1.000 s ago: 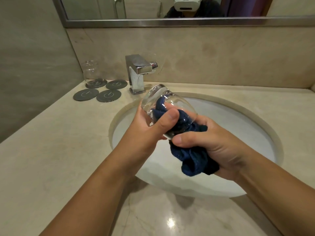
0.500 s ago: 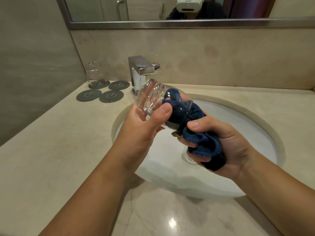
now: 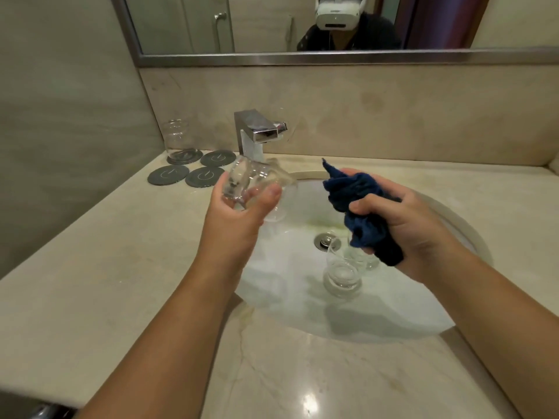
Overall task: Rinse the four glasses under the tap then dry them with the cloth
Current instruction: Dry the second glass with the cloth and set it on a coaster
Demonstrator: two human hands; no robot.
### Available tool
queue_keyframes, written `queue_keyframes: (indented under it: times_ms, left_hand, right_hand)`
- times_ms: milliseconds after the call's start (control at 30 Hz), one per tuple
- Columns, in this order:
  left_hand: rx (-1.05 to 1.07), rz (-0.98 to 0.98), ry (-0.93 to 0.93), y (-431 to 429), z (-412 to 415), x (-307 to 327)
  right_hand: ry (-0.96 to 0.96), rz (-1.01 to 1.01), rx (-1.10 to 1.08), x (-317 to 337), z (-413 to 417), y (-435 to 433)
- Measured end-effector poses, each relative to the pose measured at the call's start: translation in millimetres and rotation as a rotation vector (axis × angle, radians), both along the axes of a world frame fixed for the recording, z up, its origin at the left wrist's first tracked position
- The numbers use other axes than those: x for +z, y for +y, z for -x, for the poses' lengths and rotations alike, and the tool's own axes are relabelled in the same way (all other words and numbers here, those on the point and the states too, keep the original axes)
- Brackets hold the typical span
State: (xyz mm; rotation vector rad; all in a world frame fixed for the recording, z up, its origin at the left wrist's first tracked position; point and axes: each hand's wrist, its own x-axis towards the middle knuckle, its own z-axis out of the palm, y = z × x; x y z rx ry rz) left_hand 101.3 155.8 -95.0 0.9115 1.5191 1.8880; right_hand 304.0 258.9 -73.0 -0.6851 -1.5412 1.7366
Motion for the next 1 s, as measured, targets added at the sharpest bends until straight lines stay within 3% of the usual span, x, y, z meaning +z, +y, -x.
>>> queue_keyframes:
  times_ms: [200,300,500,1000]
  left_hand:
    - [0.034,0.093,0.165,-4,-7,2]
    - [0.058,0.152,0.269,-8,-5,9]
    - [0.087,0.261,0.515,-15,9,20]
    - [0.325,0.325,0.49,45,129,23]
  right_hand:
    - [-0.112,-0.259,-0.162,3,13,-27]
    - [-0.182,-0.309,-0.169,10,11,-30]
    - [-0.405,-0.597,-0.099,21,15,-25]
    - [-0.54,-0.911,0.107,5,111,7]
